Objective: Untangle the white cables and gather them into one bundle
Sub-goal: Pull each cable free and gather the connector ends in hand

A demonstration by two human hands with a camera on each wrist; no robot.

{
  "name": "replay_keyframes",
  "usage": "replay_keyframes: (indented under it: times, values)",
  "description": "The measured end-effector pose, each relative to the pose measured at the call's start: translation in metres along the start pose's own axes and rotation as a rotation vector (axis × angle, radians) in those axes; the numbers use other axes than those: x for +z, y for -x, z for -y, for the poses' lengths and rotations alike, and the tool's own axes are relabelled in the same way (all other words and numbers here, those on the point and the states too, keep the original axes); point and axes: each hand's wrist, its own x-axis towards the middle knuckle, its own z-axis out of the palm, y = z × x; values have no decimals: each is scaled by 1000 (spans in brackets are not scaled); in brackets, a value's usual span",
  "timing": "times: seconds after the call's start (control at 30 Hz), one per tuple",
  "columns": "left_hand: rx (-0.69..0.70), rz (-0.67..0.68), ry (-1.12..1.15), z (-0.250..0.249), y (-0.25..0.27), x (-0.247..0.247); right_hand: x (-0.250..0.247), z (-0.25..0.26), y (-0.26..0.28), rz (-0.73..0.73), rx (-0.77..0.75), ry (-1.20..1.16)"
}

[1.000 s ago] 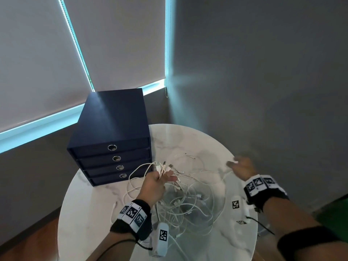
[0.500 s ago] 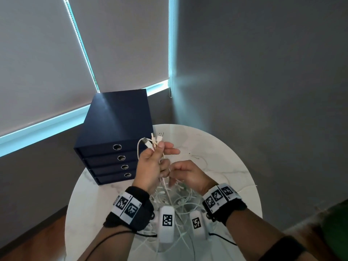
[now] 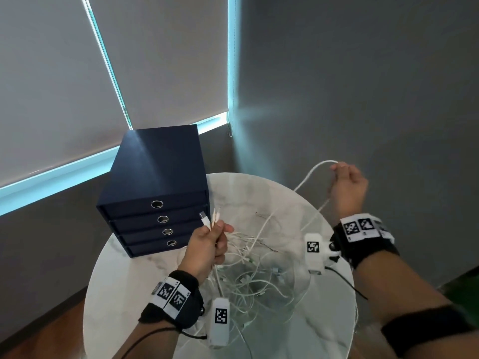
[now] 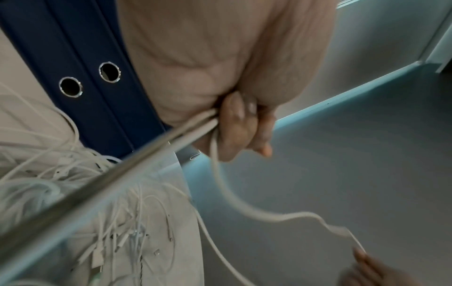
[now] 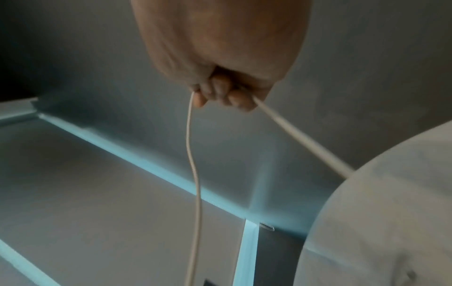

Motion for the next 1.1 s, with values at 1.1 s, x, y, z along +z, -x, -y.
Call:
replay_keyframes:
  times: [1.1]
  values:
    - [96,-186,496,-11,-9,37,12,-47,171,1291,433,204]
